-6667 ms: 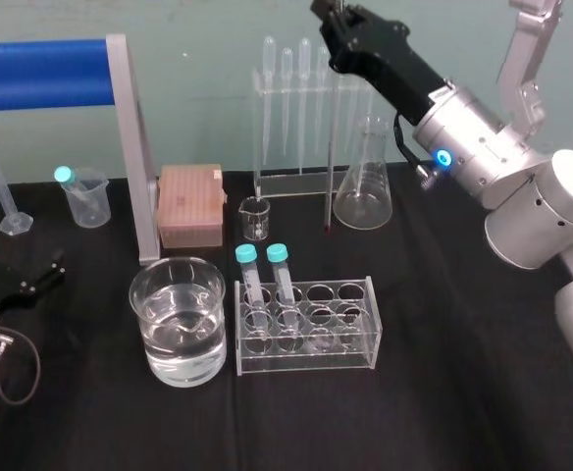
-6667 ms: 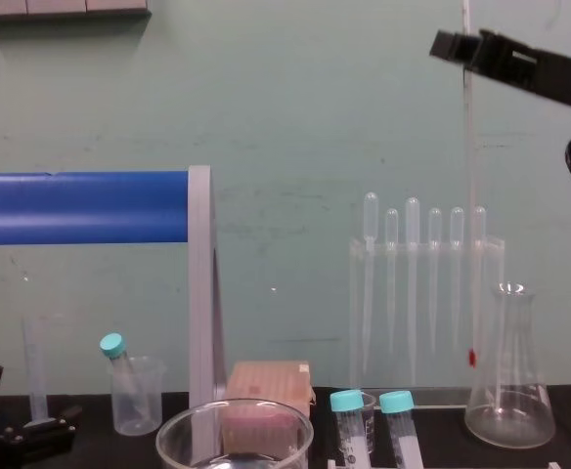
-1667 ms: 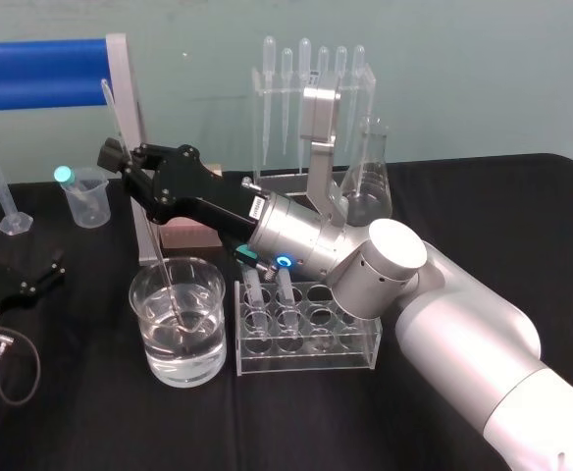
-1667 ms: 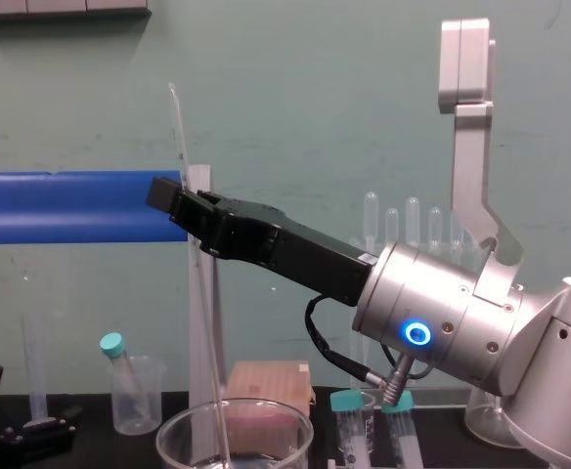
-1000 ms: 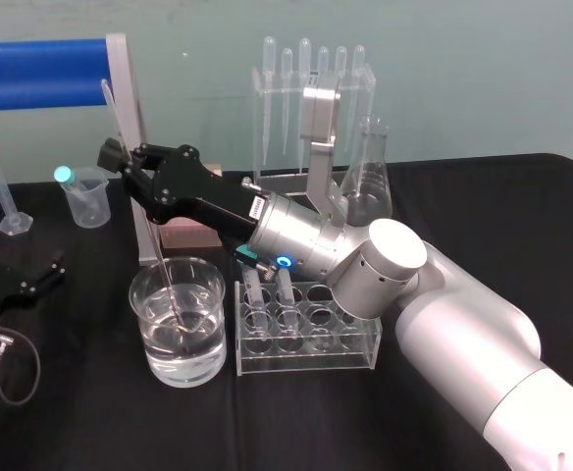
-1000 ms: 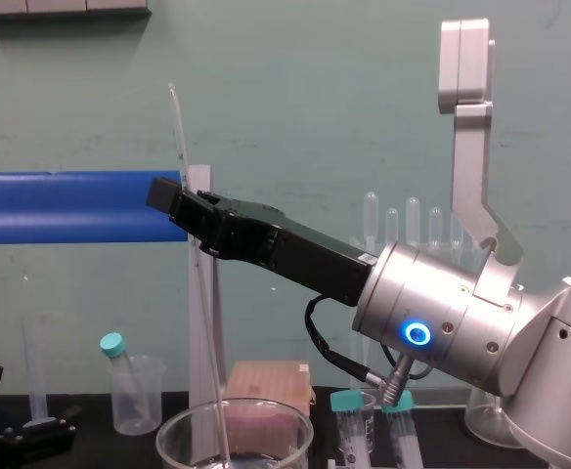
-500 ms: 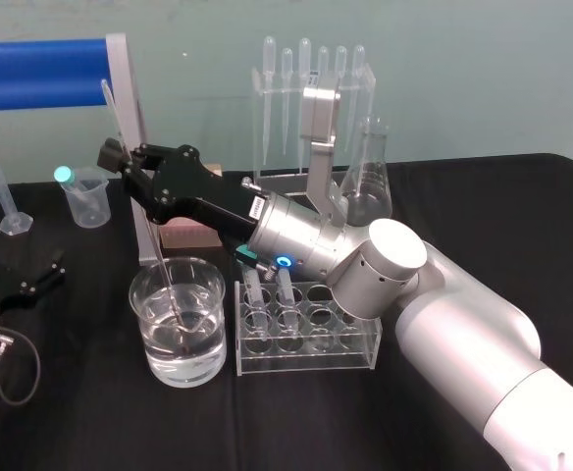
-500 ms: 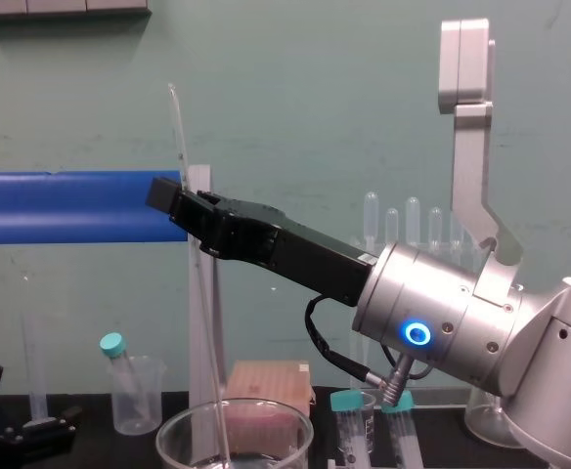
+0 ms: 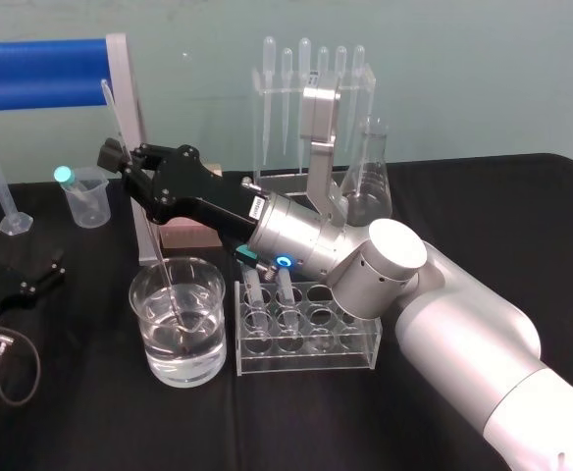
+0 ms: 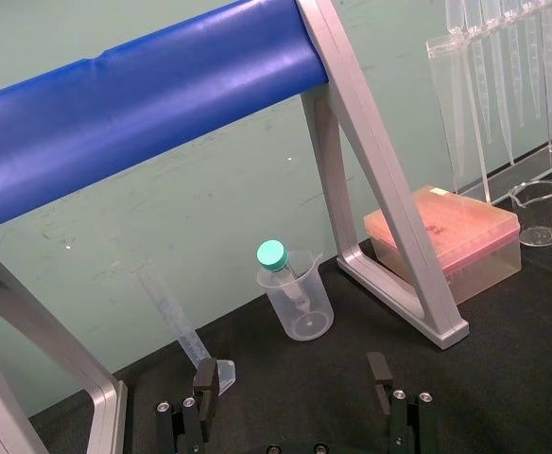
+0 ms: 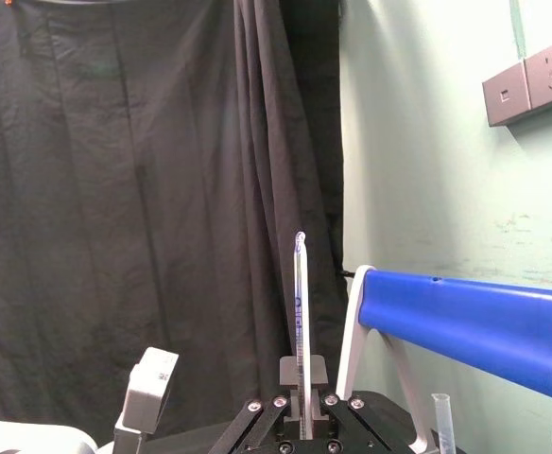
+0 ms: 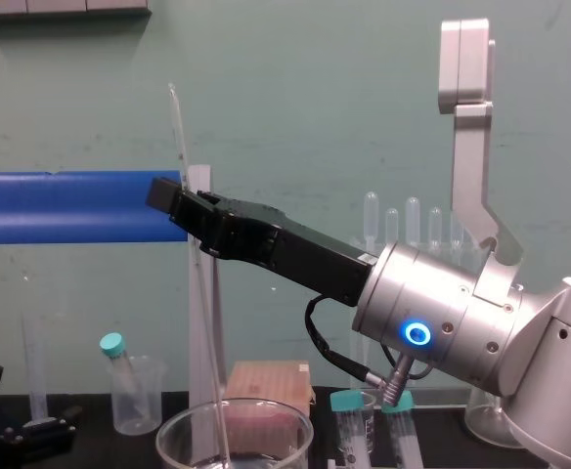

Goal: Hold the thermometer with one hand and immerse one end into the beaker, then reinsert it into the test tube rack.

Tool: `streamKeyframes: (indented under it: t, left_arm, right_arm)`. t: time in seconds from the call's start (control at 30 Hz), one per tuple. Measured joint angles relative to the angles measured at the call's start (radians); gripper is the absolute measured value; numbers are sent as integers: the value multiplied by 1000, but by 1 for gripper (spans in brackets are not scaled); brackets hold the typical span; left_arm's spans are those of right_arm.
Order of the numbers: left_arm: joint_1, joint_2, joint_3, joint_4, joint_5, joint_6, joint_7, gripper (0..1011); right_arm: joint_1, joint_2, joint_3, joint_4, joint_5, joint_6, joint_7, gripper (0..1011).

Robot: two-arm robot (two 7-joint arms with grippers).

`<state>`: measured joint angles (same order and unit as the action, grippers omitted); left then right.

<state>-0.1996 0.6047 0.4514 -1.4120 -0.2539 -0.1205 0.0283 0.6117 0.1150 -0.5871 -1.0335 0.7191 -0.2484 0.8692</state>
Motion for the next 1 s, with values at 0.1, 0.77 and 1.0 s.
streamKeyframes:
  t: [0.1,0.77,1.0]
  left_arm:
    - [0,0,0,0,0,0,0,1008]
    - [0,0,0,0,0,0,0,1008]
    - [0,0,0,0,0,0,0,1008]
  right_arm:
    - [0,0,0,0,0,0,0,57]
    - [0,0,0,0,0,0,0,57]
    - [0,0,0,0,0,0,0,57]
